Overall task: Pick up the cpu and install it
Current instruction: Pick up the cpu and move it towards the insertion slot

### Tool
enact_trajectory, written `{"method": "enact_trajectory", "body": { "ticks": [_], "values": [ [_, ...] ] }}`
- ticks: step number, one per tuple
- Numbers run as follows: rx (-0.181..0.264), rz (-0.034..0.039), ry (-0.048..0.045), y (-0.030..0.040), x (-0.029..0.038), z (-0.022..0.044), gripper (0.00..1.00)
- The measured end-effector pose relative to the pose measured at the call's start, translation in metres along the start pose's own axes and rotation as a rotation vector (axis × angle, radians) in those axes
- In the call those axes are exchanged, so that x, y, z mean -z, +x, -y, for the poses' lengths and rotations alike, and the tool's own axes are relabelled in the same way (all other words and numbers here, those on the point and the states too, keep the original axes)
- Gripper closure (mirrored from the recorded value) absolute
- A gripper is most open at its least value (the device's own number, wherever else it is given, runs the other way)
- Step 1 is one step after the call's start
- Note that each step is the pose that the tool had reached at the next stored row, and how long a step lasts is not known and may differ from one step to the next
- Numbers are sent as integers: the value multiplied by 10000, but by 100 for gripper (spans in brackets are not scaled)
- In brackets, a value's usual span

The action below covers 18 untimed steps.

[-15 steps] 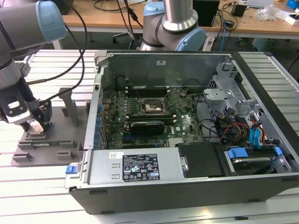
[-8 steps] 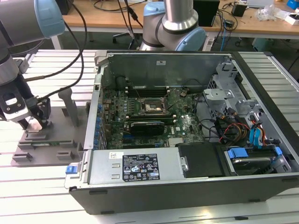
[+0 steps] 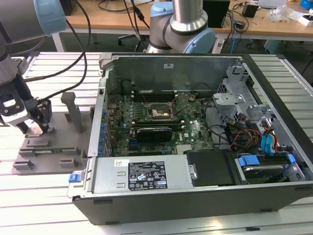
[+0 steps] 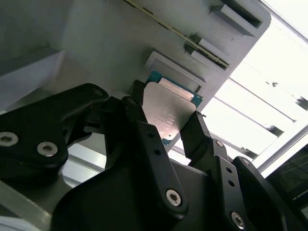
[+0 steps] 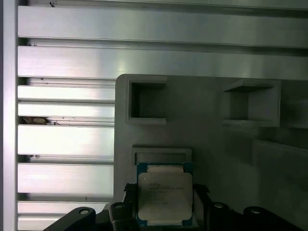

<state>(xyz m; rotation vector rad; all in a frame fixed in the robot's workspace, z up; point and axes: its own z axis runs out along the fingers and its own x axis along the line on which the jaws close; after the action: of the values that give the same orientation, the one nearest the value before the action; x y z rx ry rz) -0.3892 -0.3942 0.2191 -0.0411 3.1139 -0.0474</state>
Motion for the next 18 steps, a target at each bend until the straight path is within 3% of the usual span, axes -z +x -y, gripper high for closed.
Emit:
{"method": "enact_trajectory", "body": {
  "ticks": [7,18],
  "values": [
    [1,0,0,-3,90,3,45],
    [0,0,0,-8,293,7,45]
  ]
}}
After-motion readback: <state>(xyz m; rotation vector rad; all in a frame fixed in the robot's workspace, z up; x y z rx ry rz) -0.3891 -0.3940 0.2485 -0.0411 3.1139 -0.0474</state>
